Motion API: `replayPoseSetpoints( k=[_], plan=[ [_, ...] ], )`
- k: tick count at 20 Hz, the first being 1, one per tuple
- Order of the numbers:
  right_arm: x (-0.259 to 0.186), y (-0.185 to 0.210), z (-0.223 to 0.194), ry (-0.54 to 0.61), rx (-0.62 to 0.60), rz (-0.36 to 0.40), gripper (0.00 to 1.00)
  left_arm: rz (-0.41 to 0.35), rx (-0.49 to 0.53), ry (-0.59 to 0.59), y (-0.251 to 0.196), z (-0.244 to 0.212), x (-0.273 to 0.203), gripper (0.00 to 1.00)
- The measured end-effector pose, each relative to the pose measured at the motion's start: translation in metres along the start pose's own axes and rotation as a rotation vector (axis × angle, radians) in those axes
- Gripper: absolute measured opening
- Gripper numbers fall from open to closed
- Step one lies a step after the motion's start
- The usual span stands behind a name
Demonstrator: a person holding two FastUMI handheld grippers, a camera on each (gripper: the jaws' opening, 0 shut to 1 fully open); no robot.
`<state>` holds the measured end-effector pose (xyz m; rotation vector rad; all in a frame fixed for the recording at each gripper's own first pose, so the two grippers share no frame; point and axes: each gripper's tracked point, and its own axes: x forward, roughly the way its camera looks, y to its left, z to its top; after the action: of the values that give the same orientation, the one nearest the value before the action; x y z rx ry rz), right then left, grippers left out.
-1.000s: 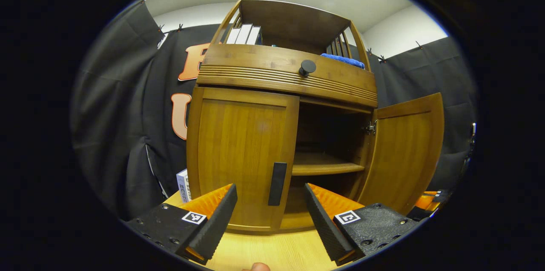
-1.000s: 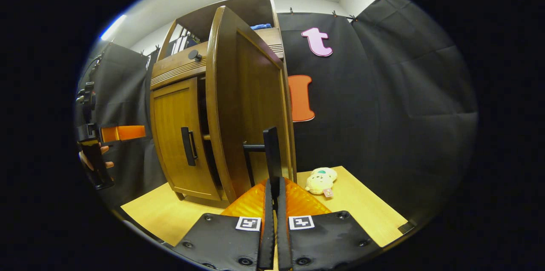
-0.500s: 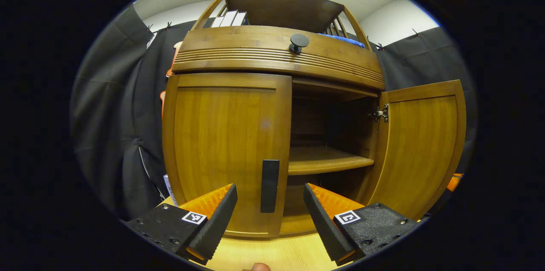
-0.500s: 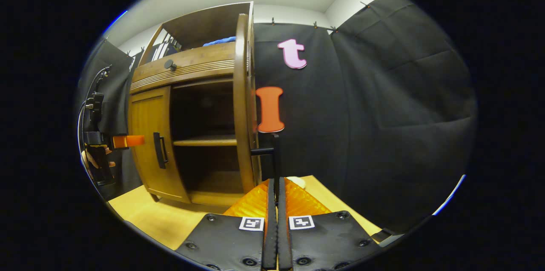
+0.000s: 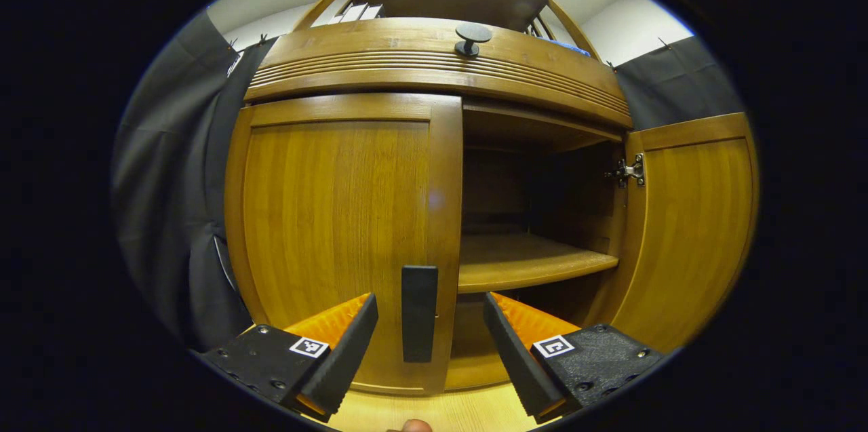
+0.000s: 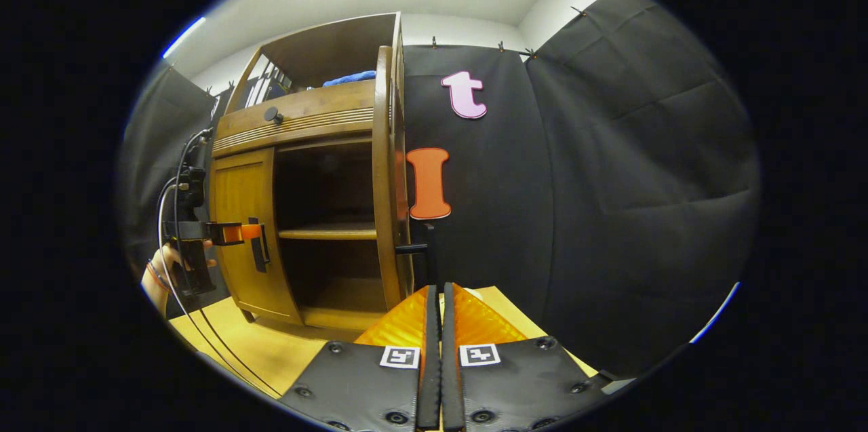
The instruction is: Open the right door of the double-door shoe cabinet with the right hand, and open the left door with the left hand.
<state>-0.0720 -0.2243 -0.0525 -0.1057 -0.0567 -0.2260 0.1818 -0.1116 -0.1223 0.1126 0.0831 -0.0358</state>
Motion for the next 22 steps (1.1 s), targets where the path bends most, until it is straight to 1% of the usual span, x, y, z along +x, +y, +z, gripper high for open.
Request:
replayPoseSetpoints(
  k=[3, 9, 10, 12, 16, 17, 18, 19, 20, 21, 22],
  plan=[
    [0.0, -0.005, 0.0, -0.011, 0.016, -0.009, 0.08, 0.009, 0.017, 0.013, 0.003, -0.007, 0.014, 0.92],
    [-0.003, -0.014, -0.001, -0.016, 0.032, -0.032, 0.1, 0.016, -0.002, 0.033, 0.012, -0.022, 0.031, 0.92],
    [-0.002, -0.014, 0.0, -0.018, 0.035, -0.033, 0.12, 0.018, -0.008, 0.038, 0.013, -0.025, 0.032, 0.98],
    [-0.002, -0.012, 0.002, -0.025, 0.041, -0.028, 0.3, 0.008, -0.02, 0.047, 0.012, -0.029, 0.034, 0.92],
    [-0.003, -0.008, 0.006, -0.043, 0.017, -0.033, 0.64, -0.004, -0.02, 0.057, 0.01, -0.033, 0.039, 0.91],
    [-0.004, -0.01, 0.006, -0.046, 0.007, -0.048, 0.73, -0.005, -0.015, 0.062, 0.009, -0.034, 0.04, 0.91],
    [-0.006, -0.013, 0.008, -0.055, 0.0, -0.059, 0.79, -0.005, -0.013, 0.067, 0.008, -0.035, 0.042, 0.91],
    [-0.007, -0.013, 0.011, -0.064, -0.003, -0.06, 0.96, -0.008, -0.013, 0.068, 0.007, -0.037, 0.043, 0.91],
    [-0.008, -0.012, 0.012, -0.066, 0.002, -0.057, 0.89, -0.01, -0.016, 0.071, 0.006, -0.038, 0.044, 0.89],
    [-0.011, -0.01, 0.013, -0.066, 0.009, -0.049, 0.89, -0.01, -0.017, 0.079, 0.005, -0.041, 0.045, 0.87],
    [-0.012, -0.008, 0.013, -0.067, 0.012, -0.04, 0.89, -0.006, -0.017, 0.085, 0.006, -0.044, 0.046, 0.82]
  ],
)
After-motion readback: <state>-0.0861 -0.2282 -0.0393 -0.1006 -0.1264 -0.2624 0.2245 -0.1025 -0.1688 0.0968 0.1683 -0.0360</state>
